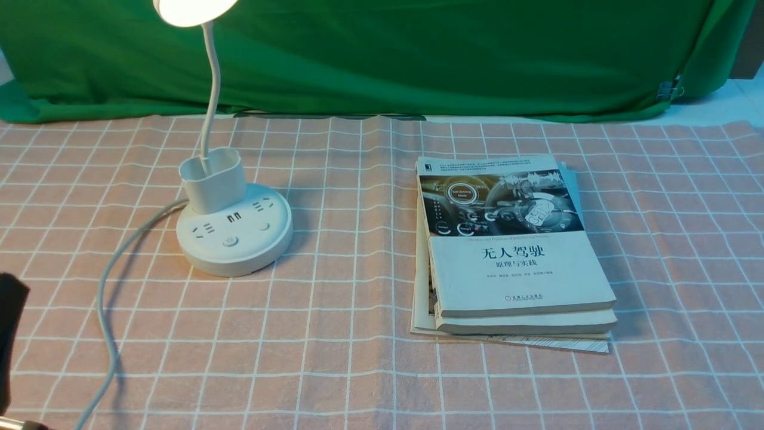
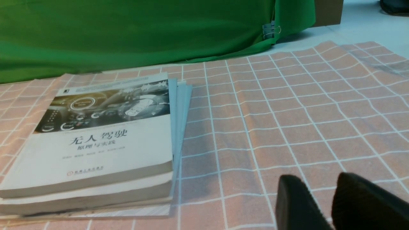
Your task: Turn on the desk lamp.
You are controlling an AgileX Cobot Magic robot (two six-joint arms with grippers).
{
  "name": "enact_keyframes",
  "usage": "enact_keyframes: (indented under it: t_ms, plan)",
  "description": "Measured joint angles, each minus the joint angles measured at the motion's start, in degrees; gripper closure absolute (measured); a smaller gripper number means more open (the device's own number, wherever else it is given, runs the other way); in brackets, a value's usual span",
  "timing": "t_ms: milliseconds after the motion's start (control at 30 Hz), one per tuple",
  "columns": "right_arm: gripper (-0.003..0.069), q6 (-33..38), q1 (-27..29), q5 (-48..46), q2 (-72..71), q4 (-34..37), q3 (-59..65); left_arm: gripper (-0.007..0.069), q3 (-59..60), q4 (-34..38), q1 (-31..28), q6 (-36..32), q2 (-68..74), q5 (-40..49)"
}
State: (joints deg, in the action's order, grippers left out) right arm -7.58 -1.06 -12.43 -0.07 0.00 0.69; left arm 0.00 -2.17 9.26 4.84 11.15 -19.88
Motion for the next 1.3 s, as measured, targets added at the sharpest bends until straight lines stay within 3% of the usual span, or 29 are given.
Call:
enact_keyframes:
  t_ms: [133, 267, 400, 1300]
  plan:
    - [0.0418, 0.0, 0.0, 0.0, 0.0, 0.3, 0.0, 0.0603, 0.2, 1.7, -2.9, 1.6, -4.5, 8.0]
    - [0.0418, 0.0, 0.0, 0.0, 0.0, 0.3, 0.0, 0.0603, 0.2, 8.2, -3.8, 0.0, -10.0, 24.9]
    - [0.0418, 0.0, 0.0, 0.0, 0.0, 0.3, 0.0, 0.0603, 0.3, 10.5, -3.8, -1.3, -11.0, 33.2]
    - [0.0418, 0.0, 0.0, 0.0, 0.0, 0.3, 0.0, 0.0603, 0.3, 10.8, -3.8, -2.0, -11.3, 34.2]
